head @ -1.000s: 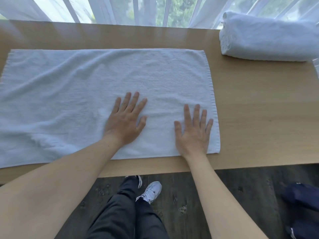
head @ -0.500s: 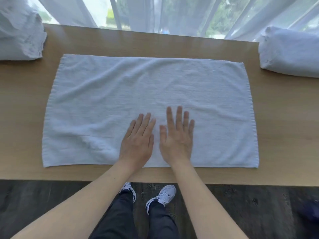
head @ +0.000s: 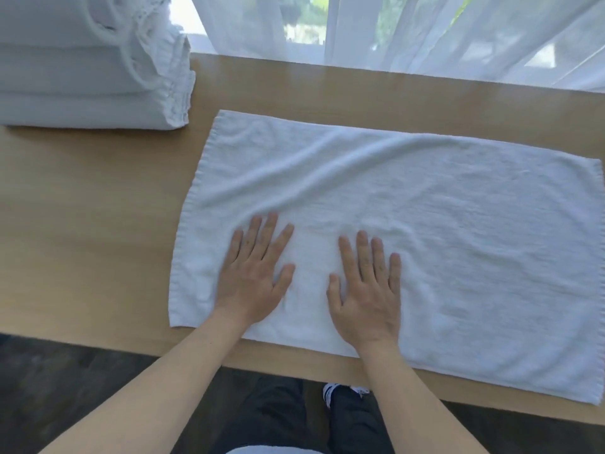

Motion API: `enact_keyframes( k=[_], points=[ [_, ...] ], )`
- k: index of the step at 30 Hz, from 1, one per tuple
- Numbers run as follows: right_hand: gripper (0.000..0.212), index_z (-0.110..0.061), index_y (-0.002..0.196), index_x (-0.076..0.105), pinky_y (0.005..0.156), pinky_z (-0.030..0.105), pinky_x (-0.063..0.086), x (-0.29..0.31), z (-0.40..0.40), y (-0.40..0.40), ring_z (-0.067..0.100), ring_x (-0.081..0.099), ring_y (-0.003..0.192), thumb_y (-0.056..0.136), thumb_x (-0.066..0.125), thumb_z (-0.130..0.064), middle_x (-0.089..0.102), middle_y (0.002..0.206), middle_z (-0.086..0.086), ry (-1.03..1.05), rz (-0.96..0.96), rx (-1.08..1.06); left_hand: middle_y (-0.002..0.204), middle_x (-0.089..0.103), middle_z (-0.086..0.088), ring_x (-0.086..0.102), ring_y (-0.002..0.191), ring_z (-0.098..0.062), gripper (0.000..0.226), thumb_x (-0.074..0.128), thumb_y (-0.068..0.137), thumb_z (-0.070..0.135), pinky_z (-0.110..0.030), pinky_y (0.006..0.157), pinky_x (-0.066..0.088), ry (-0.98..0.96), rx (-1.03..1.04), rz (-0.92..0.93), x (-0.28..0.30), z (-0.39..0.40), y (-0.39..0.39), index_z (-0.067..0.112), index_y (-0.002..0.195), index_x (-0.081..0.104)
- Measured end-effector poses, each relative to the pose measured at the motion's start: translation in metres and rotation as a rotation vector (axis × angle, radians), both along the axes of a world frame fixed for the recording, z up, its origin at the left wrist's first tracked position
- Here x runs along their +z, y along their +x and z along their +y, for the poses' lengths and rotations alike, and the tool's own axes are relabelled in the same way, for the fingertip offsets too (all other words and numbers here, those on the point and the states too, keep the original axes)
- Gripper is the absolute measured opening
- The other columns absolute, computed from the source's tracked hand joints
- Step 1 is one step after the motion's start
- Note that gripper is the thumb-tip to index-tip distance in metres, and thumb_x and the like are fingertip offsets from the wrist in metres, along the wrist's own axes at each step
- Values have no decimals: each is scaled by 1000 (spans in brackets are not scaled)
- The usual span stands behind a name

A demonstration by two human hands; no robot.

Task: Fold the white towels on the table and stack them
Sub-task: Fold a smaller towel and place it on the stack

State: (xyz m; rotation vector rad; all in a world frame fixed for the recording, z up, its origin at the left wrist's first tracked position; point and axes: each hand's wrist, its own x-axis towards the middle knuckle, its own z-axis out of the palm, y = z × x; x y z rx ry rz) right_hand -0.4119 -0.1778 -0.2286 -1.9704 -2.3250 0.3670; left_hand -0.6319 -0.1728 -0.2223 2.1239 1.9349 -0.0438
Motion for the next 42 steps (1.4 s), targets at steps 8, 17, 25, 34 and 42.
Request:
enact_keyframes(
  k=[8,17,25,34,42],
  points=[
    [67,-23,161,15,124,55,11,0,3,-1,25,6,156,99,33,-41,8,169,3,14,-34,-1,170,-2,0,-6,156,-22,69,20,100,54,-46,126,-1,10,309,-40,6,65,-72,26,162,10],
    [66,-23,160,22,124,55,12,-1,4,-3,24,12,155,98,37,-39,16,168,3,33,-27,-18,170,5,0,-1,156,-21,68,20,98,57,-41,126,-3,11,-217,-36,6,153,21,32,161,14],
    [64,-23,160,25,124,54,12,4,3,-3,23,12,155,98,37,-39,18,167,3,32,-11,-32,169,1,-9,-3,156,-31,66,26,105,50,-47,125,-4,16,165,-94,16,180,14,20,161,12],
    [64,-23,160,23,124,54,10,1,4,-3,23,10,155,99,35,-40,17,167,3,41,-18,-29,170,0,0,-3,156,-24,65,24,102,55,-45,125,-5,6,-63,44,0,172,13,33,161,7],
    [64,-23,160,23,124,54,10,1,5,-3,24,10,155,99,33,-40,16,168,3,39,2,-36,169,6,-8,1,156,-28,63,32,104,45,-46,126,1,71,-30,-218,14,43,29,20,161,20]
  ],
)
